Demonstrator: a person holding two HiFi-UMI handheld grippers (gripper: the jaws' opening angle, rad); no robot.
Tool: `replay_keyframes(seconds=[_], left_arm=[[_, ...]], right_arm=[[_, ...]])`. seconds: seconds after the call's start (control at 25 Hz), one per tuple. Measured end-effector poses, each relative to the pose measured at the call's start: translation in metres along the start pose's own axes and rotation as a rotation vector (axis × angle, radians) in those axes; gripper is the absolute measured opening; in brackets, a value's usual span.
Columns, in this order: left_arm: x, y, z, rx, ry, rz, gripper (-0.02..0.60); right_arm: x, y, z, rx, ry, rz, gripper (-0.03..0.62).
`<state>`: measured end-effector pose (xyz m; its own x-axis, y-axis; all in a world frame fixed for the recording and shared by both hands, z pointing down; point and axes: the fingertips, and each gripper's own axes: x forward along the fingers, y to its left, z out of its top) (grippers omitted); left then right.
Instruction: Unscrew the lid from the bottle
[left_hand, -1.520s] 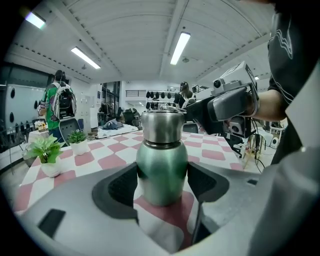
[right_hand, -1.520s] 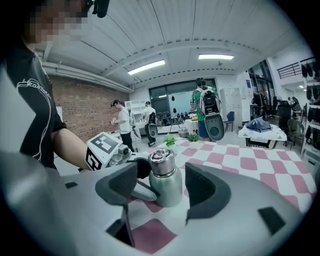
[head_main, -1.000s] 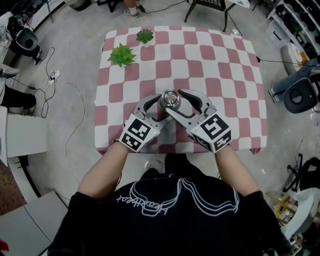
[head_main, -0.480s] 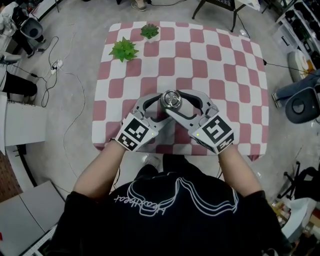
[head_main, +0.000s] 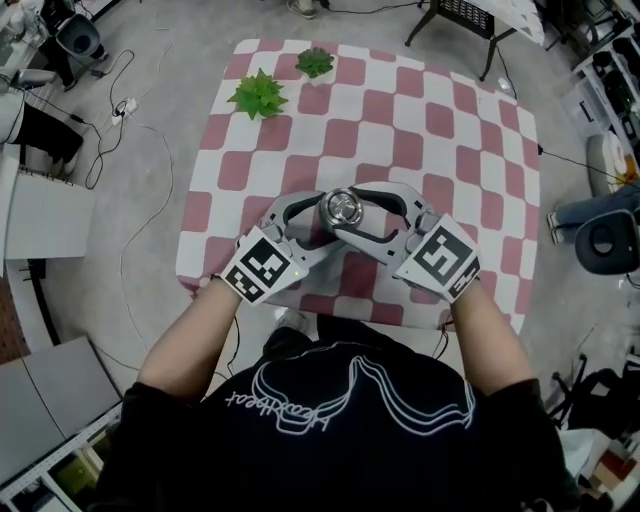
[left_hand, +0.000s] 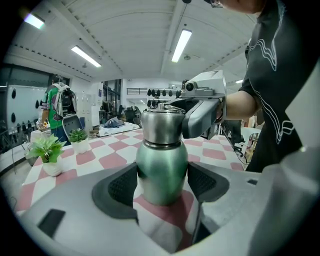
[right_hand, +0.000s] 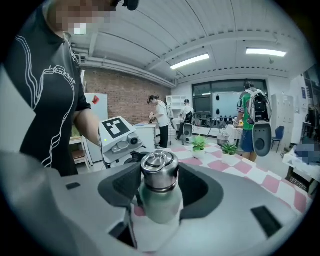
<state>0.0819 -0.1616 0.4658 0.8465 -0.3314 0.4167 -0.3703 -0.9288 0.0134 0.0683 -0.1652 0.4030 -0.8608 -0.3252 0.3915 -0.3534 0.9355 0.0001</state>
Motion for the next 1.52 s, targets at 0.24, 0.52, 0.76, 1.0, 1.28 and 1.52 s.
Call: replay_keyframes(seconds=[0.24, 0.52, 0.76, 1.0, 1.28, 1.52], left_arm=[[0.0002, 0.0003, 0.0003, 0.002, 0.004, -0.003, 0.318], [-0.0002, 0.0000, 0.0004, 0.008, 0.016, -0.015, 0.318], [0.0003, 0.0004, 0.0003, 0.024, 0.002, -0.046, 0.318], [-0.0005, -0.0004, 0.0007, 0.040, -0.015, -0.105, 0.318], [-0.0009, -0.0007, 0.0015, 0.028, -0.023, -0.105, 0.318], [0.0000, -0.0012, 0.0014, 0.020, -0.006, -0.088, 0.318]], right_arm=[[-0.0003, 0.0018, -0.0004, -0.089, 0.024, 0.150, 0.241], [0.0006, 0.0046, -0.0007, -0.179, 0.051, 0.304, 0.241], [0.0007, 0.0056, -0.0010, -0.220, 0.045, 0.393, 0.241], [0.0008, 0.0070, -0.0003, -0.237, 0.045, 0.413, 0.242], [0.0006, 0.0070, -0.0016, -0.218, 0.072, 0.375, 0.242], [-0.0015, 0.0045, 0.0075, -0.147, -0.007, 0.229, 0.318]])
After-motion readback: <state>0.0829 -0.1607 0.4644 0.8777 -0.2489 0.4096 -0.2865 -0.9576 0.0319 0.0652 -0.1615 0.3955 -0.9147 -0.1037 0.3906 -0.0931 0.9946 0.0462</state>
